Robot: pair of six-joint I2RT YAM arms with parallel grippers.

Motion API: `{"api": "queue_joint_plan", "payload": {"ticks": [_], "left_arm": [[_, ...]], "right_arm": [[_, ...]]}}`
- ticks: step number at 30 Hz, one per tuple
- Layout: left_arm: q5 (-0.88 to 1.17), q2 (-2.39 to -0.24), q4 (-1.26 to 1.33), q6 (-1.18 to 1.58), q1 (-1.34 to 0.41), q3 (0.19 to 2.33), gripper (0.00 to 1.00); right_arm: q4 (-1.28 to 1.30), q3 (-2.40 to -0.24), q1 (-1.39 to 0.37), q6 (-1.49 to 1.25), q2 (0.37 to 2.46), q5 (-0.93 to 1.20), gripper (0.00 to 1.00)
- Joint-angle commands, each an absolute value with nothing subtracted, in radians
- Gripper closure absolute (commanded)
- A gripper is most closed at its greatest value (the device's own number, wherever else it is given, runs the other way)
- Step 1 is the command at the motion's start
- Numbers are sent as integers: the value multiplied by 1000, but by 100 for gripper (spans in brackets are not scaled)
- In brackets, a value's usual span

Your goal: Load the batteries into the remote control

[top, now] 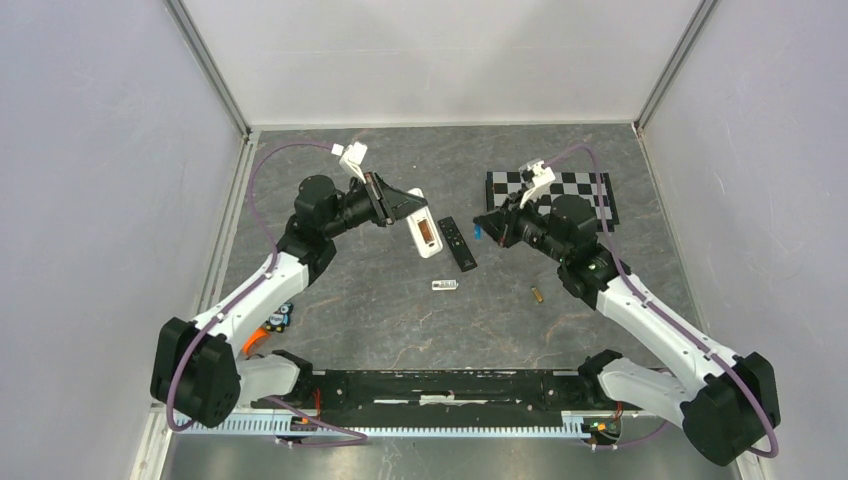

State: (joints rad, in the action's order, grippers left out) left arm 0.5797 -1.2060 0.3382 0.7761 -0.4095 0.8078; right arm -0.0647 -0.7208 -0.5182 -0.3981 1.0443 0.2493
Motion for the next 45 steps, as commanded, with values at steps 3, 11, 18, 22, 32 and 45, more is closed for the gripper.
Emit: {"api": "queue_joint_plan", "payload": {"ticks": [3,11,18,22,32,45], "left_arm": [[544,-1245,477,935,-428,849,98],[582,-1282,562,1071,-427,894,98],[638,-1314,738,1191,-427,893,98],[672,-1310,766,1180,-427,889,98],[836,-1323,871,1059,-427,883,98],[804,-1318,667,1013,-427,941,98]], "right_arm": [[-291,-879,-594,-470,1041,309,92],[-289,-992,-693,-415,1071,277,91],[-272,-980,-748,-365,1091,228,91],[-263,-978,-754,-348,1094,201,91],[-293,-976,-764,-338,1102,205,91],[-271,-940,-768,-273,1056,206,91]]}}
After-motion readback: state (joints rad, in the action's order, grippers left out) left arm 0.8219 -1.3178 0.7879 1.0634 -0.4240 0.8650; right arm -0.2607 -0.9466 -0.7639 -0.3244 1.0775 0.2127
